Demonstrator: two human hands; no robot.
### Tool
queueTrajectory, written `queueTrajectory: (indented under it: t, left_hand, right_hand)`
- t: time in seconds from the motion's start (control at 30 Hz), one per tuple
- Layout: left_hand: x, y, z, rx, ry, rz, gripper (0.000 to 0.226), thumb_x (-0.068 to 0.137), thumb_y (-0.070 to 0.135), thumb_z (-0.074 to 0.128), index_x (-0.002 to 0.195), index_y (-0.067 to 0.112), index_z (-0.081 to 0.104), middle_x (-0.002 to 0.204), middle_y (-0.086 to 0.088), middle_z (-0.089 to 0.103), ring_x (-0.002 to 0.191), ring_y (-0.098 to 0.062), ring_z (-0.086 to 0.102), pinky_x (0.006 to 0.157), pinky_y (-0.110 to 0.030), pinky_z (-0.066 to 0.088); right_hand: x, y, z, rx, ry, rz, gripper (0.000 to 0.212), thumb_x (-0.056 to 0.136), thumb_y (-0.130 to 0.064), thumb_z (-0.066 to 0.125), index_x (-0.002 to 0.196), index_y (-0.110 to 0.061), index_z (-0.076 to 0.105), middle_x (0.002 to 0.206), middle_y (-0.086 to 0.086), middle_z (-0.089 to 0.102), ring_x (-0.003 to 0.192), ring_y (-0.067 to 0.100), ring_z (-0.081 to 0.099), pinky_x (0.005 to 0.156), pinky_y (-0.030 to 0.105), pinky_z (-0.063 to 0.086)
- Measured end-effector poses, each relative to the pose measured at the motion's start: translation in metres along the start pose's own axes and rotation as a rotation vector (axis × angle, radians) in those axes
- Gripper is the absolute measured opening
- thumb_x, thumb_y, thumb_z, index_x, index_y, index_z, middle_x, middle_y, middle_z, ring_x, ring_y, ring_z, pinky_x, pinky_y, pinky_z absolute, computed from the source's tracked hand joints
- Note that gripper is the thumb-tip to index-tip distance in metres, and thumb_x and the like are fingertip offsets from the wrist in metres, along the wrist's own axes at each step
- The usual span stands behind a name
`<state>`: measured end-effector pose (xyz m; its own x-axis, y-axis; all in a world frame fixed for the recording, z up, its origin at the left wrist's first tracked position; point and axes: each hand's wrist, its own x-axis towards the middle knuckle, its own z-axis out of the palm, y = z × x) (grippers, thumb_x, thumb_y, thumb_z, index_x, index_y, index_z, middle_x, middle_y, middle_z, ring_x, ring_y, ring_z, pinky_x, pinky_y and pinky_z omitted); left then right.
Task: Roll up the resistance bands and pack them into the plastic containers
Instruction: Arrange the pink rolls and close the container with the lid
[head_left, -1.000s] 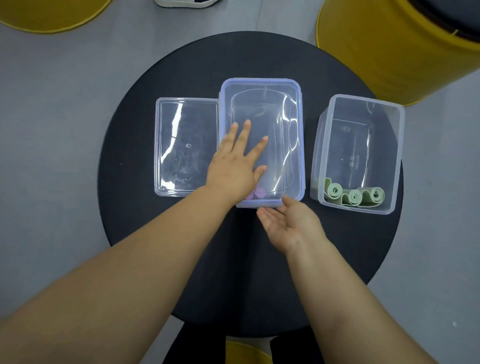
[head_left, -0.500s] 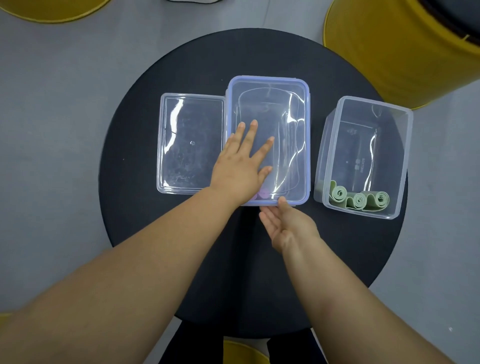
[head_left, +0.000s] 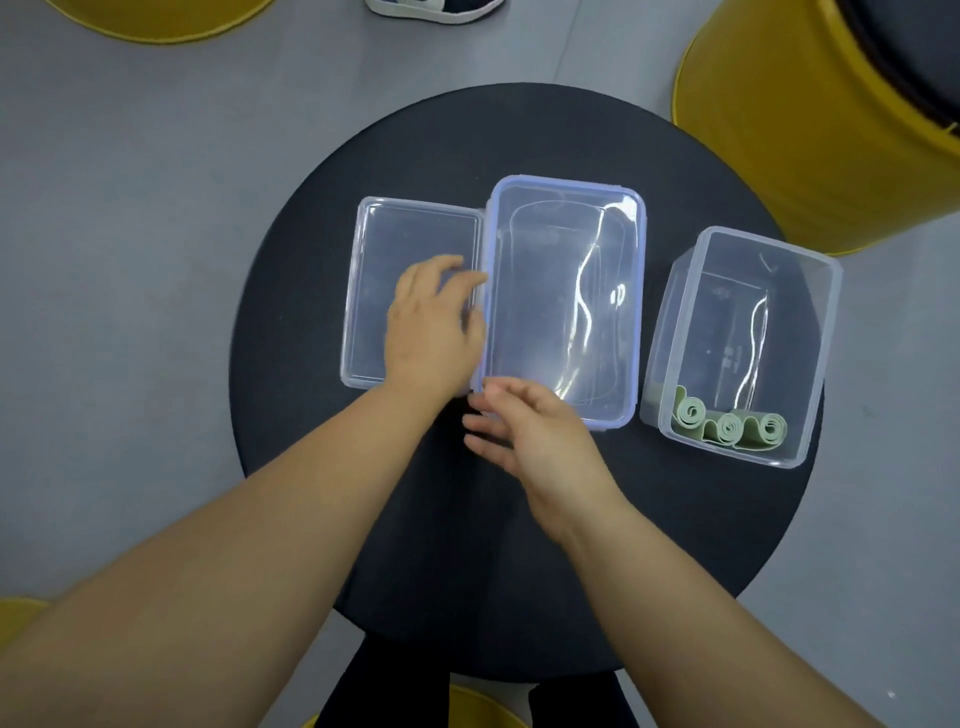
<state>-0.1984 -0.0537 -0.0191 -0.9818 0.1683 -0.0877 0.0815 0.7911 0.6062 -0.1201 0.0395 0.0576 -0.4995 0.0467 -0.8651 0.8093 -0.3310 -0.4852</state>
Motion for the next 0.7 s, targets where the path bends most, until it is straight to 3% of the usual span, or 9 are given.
queueTrajectory:
  t: [0.1,0.17,0.23,0.3,0.33,0.4,0.53,0.63,0.7]
  left_hand:
    - [-0.004,-0.037,-0.022,0.028,0.032,-0.454,0.043,0.088,0.020,0.053,0.131,0.015,0.051,0.137,-0.011,0.042,0.125,-0.030,0.037,0.102,-0.035,0.030]
    - [-0.004,-0.060,-0.031,-0.023,-0.019,-0.758,0.052,0.088,0.027,0.055,0.136,0.014,0.043,0.141,-0.014,0.037,0.128,-0.033,0.035,0.104,-0.038,0.031]
    - [-0.004,-0.078,-0.033,-0.119,-0.106,-0.948,0.050,0.087,0.029,0.055,0.134,0.011,0.046,0.138,-0.017,0.041,0.123,-0.036,0.043,0.101,-0.041,0.039]
    - [-0.004,-0.086,-0.033,-0.274,-0.141,-0.980,0.026,0.086,0.022,0.052,0.102,0.004,0.060,0.109,-0.020,0.058,0.095,-0.034,0.057,0.074,-0.038,0.048]
    - [-0.004,-0.088,-0.032,-0.323,-0.145,-0.965,0.015,0.084,0.018,0.050,0.080,0.005,0.056,0.087,-0.017,0.057,0.076,-0.029,0.054,0.059,-0.033,0.042]
    - [-0.003,-0.092,-0.029,-0.390,-0.165,-0.945,0.019,0.086,0.014,0.048,0.068,0.009,0.046,0.072,-0.009,0.048,0.063,-0.021,0.041,0.049,-0.028,0.028]
    - [-0.001,-0.097,-0.029,-0.530,-0.224,-0.979,0.016,0.092,0.019,0.049,0.077,0.013,0.054,0.080,-0.006,0.051,0.062,-0.014,0.041,0.054,-0.027,0.033]
    - [-0.003,-0.106,-0.033,-0.585,-0.214,-1.007,0.013,0.092,0.023,0.056,0.096,0.011,0.057,0.090,-0.003,0.055,0.080,-0.017,0.052,0.071,-0.029,0.045]
    - [-0.008,-0.112,-0.036,-0.657,-0.173,-0.998,0.016,0.088,0.023,0.063,0.085,0.013,0.051,0.094,-0.008,0.060,0.088,-0.023,0.059,0.083,-0.035,0.050]
  right_hand:
    - [0.017,-0.001,0.035,-0.274,-0.123,-0.143,0.047,0.094,-0.023,0.054,0.139,-0.020,0.039,0.145,-0.003,0.039,0.126,0.007,0.042,0.105,0.025,0.036]
    - [0.034,-0.001,0.058,-0.423,-0.154,-0.183,0.066,0.094,-0.030,0.055,0.149,-0.023,0.019,0.155,-0.006,0.018,0.137,0.006,0.025,0.107,0.021,0.024]
    - [0.053,0.001,0.075,-0.540,-0.121,-0.194,0.077,0.093,-0.036,0.055,0.151,-0.025,0.006,0.159,-0.005,-0.002,0.146,0.012,0.004,0.116,0.030,0.013]
    - [0.073,0.007,0.085,-0.655,-0.047,-0.186,0.083,0.092,-0.039,0.055,0.151,-0.024,-0.002,0.159,-0.001,-0.014,0.146,0.017,-0.009,0.119,0.036,0.004]
    - [0.082,0.011,0.087,-0.714,-0.010,-0.176,0.084,0.092,-0.039,0.054,0.151,-0.023,-0.004,0.158,0.002,-0.016,0.146,0.019,-0.012,0.119,0.037,0.002]
    - [0.096,0.019,0.088,-0.802,0.022,-0.142,0.084,0.094,-0.039,0.052,0.151,-0.019,-0.006,0.158,0.006,-0.018,0.146,0.022,-0.014,0.118,0.037,-0.001]
    - [0.106,0.035,0.091,-0.938,-0.013,-0.104,0.081,0.095,-0.038,0.049,0.150,-0.016,-0.007,0.156,0.005,-0.023,0.144,0.023,-0.021,0.119,0.041,-0.001]
    - [0.105,0.040,0.093,-0.993,-0.028,-0.113,0.079,0.095,-0.039,0.048,0.151,-0.017,-0.005,0.155,0.003,-0.026,0.143,0.021,-0.023,0.119,0.044,0.001]
    - [0.100,0.041,0.094,-1.012,-0.051,-0.146,0.076,0.096,-0.038,0.047,0.151,-0.019,-0.001,0.156,0.000,-0.025,0.143,0.018,-0.022,0.119,0.040,0.005]
